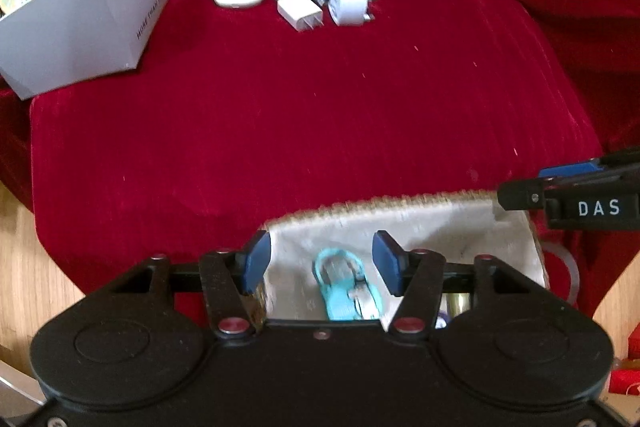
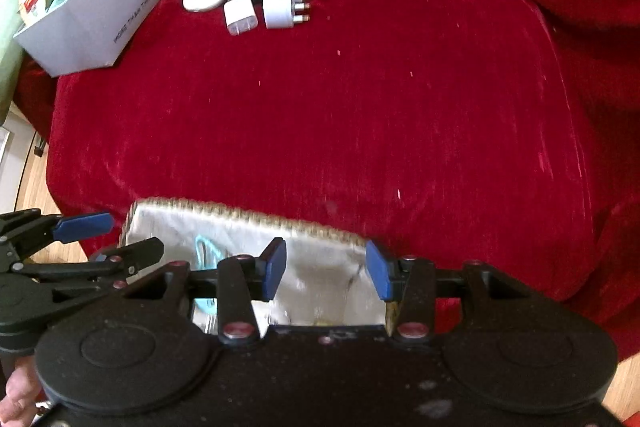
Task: Organize rigid objects
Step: 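Move both open tools back to the remaining items, then grasp the white oval case with the left tool while the right tool grasps the purple car charger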
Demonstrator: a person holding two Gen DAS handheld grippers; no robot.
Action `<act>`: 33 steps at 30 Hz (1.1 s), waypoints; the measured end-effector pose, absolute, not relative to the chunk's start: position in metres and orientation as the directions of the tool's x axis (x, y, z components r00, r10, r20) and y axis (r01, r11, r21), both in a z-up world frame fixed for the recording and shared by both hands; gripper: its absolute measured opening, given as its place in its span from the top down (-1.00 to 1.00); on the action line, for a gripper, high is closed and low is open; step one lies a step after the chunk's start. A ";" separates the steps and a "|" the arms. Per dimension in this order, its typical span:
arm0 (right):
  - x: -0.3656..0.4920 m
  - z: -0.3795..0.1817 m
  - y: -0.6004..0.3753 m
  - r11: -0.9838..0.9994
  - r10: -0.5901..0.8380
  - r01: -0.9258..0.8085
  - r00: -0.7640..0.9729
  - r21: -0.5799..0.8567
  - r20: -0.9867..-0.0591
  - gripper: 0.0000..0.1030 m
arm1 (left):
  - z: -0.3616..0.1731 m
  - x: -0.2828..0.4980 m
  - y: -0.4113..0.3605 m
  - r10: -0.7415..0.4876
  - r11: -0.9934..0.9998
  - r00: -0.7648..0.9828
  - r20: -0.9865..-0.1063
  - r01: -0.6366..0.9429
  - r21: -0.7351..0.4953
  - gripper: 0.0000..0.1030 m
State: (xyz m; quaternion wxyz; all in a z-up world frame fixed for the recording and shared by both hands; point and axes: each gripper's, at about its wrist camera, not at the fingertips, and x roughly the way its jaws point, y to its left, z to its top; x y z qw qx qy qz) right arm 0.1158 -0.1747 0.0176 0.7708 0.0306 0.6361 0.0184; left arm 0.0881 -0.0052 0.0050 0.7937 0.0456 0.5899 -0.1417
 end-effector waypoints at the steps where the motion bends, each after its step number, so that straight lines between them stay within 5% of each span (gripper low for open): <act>1: 0.121 0.017 -0.175 0.998 0.064 0.009 0.191 0.067 -0.980 0.14 | 0.003 0.093 -0.006 -0.166 0.957 0.265 -0.950 0.274 -0.091 -0.07; 33: 0.354 -0.028 -0.187 0.997 0.039 0.053 0.278 0.056 -0.960 0.10 | -0.038 0.332 -0.008 -0.087 0.991 0.316 -0.945 0.121 -0.051 -0.08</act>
